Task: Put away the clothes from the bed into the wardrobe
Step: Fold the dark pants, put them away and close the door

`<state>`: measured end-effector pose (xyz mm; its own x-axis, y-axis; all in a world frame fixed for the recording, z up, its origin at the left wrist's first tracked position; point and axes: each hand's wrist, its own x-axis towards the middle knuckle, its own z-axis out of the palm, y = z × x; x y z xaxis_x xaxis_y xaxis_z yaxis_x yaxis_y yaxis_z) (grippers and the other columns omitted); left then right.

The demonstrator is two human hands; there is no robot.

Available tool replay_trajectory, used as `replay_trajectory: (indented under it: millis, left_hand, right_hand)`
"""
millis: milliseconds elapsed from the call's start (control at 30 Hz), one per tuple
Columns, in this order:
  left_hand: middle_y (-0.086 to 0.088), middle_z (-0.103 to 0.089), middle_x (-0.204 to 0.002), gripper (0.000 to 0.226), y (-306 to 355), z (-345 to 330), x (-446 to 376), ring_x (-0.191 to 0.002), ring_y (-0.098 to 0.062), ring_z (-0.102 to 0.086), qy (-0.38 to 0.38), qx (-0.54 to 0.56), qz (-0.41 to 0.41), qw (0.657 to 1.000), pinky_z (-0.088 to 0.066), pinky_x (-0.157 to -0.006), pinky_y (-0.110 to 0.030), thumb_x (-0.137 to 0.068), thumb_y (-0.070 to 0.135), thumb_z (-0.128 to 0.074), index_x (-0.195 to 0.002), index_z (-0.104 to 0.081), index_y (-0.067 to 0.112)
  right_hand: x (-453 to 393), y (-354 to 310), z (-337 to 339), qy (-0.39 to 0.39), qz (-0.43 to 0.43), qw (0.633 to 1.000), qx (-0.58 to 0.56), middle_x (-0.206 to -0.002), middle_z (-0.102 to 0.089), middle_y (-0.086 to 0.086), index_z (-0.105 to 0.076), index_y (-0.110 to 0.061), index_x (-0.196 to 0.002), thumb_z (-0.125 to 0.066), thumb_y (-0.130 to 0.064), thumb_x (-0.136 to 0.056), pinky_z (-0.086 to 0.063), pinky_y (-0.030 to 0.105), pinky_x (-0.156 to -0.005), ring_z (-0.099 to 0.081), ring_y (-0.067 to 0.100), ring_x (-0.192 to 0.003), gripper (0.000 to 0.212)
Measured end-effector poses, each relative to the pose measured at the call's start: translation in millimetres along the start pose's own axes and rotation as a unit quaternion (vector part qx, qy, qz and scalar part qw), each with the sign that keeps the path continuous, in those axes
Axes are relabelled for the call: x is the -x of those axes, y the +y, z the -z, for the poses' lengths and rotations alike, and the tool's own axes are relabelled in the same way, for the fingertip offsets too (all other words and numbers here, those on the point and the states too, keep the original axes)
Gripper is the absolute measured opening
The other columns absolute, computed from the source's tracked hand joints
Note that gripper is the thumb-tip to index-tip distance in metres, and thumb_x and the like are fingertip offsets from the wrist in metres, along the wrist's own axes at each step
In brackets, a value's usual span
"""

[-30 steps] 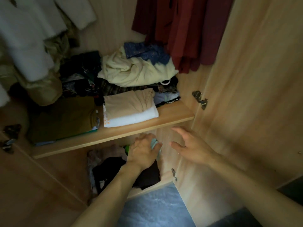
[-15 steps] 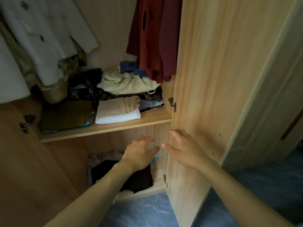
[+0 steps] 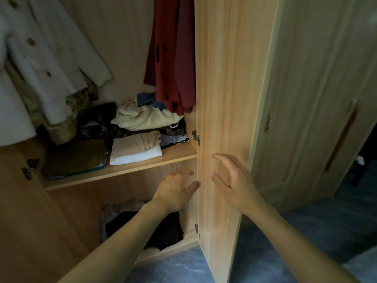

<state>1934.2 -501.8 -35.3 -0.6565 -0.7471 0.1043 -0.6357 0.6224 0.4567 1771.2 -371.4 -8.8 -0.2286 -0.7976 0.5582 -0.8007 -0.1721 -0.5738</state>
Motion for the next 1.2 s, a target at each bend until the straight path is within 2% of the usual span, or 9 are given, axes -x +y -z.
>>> replay_trajectory:
  millis: [133, 267, 367, 433, 500, 600, 700, 933, 1200]
  left_hand:
    - [0.003, -0.052, -0.142, 0.049, 25, 10, -6, -0.130, -0.020, -0.048, 0.024, 0.026, -0.042, 0.999, -0.041, -0.107, -0.041, -0.096, 0.059, -0.046, -0.134, -0.052, 0.029]
    - [0.003, -0.054, -0.140, 0.048, 47, 18, -5, -0.131, -0.017, -0.047, 0.036, 0.030, -0.066, 0.997, -0.041, -0.107, -0.039, -0.097, 0.057, -0.048, -0.137, -0.050, 0.030]
    - [-0.004, -0.065, -0.119, 0.049, 59, 25, -5, -0.121, -0.021, -0.054, 0.033, 0.034, -0.061, 0.997, -0.044, -0.102, -0.041, -0.097, 0.055, -0.049, -0.139, -0.048, 0.029]
    - [-0.005, -0.067, -0.111, 0.050, 65, 28, -5, -0.112, -0.023, -0.059, 0.036, 0.034, -0.056, 0.997, -0.046, -0.097, -0.041, -0.096, 0.056, -0.049, -0.138, -0.048, 0.030]
    - [-0.002, -0.066, -0.110, 0.049, 68, 31, -4, -0.110, -0.020, -0.059, 0.041, 0.036, -0.055, 0.997, -0.046, -0.096, -0.036, -0.096, 0.056, -0.049, -0.137, -0.049, 0.030]
    - [0.004, -0.059, -0.126, 0.047, 65, 33, 3, -0.123, -0.015, -0.050, 0.047, 0.042, -0.051, 0.997, -0.041, -0.103, -0.033, -0.096, 0.057, -0.049, -0.135, -0.052, 0.031]
    - [0.008, -0.048, -0.139, 0.046, 54, 32, 11, -0.129, -0.014, -0.045, 0.038, 0.033, -0.055, 0.997, -0.038, -0.108, -0.033, -0.096, 0.053, -0.052, -0.135, -0.051, 0.029]
    - [0.006, -0.040, -0.150, 0.057, 37, 38, 3, -0.140, -0.016, -0.035, 0.028, 0.023, -0.069, 0.997, -0.032, -0.114, -0.033, -0.097, 0.050, -0.053, -0.147, -0.039, 0.027]
    - [0.012, -0.043, -0.143, 0.053, 0, 54, -12, -0.134, -0.006, -0.040, 0.125, 0.086, -0.164, 0.975, -0.040, -0.110, -0.036, -0.099, 0.057, -0.038, -0.147, -0.029, 0.037]
  right_hand:
    - [-8, -7, 39, 0.099, 0.092, 0.990, 0.043, -0.148, -0.041, -0.002, -0.045, -0.017, -0.144, -0.063, -0.015, -0.094, -0.029, 0.033, -0.119, -0.035, 0.011, -0.141, 0.053]
    - [-26, -7, 64, 0.159, 0.021, 0.983, 0.088, -0.165, -0.008, -0.005, -0.016, -0.030, -0.157, -0.066, -0.022, -0.093, -0.013, 0.045, -0.122, -0.010, 0.017, -0.152, 0.082]
    - [-38, -4, 68, 0.128, -0.047, 0.990, 0.044, -0.164, 0.020, -0.014, 0.015, -0.040, -0.154, -0.065, -0.032, -0.094, -0.003, 0.043, -0.119, 0.013, 0.006, -0.150, 0.100]
    - [-42, -4, 66, 0.073, -0.091, 0.992, -0.044, -0.162, 0.024, -0.016, 0.027, -0.041, -0.150, -0.063, -0.035, -0.096, -0.007, 0.038, -0.116, 0.009, -0.003, -0.142, 0.105]
    - [-45, -3, 63, 0.068, -0.109, 0.987, -0.099, -0.163, 0.018, -0.017, 0.030, -0.044, -0.147, -0.065, -0.036, -0.095, -0.014, 0.042, -0.118, -0.002, -0.001, -0.140, 0.108]
    - [-56, -2, 65, 0.115, -0.142, 0.973, -0.141, -0.164, 0.003, -0.019, 0.016, -0.043, -0.153, -0.067, -0.036, -0.093, -0.023, 0.051, -0.116, -0.015, 0.011, -0.146, 0.103]
    - [-64, -3, 56, 0.131, -0.148, 0.976, -0.094, -0.163, 0.002, -0.020, 0.001, -0.035, -0.158, -0.068, -0.032, -0.092, -0.025, 0.048, -0.116, -0.020, 0.020, -0.149, 0.096]
    - [-62, -17, 19, 0.101, -0.058, 0.988, -0.098, -0.157, -0.017, -0.019, -0.008, -0.038, -0.154, -0.061, -0.017, -0.092, -0.038, 0.048, -0.114, -0.033, 0.011, -0.143, 0.084]
    - [-78, -45, -42, 0.056, 0.019, 0.993, -0.107, -0.146, -0.043, -0.009, -0.016, -0.045, -0.154, -0.051, -0.012, -0.100, -0.048, 0.042, -0.106, -0.049, 0.008, -0.131, 0.072]
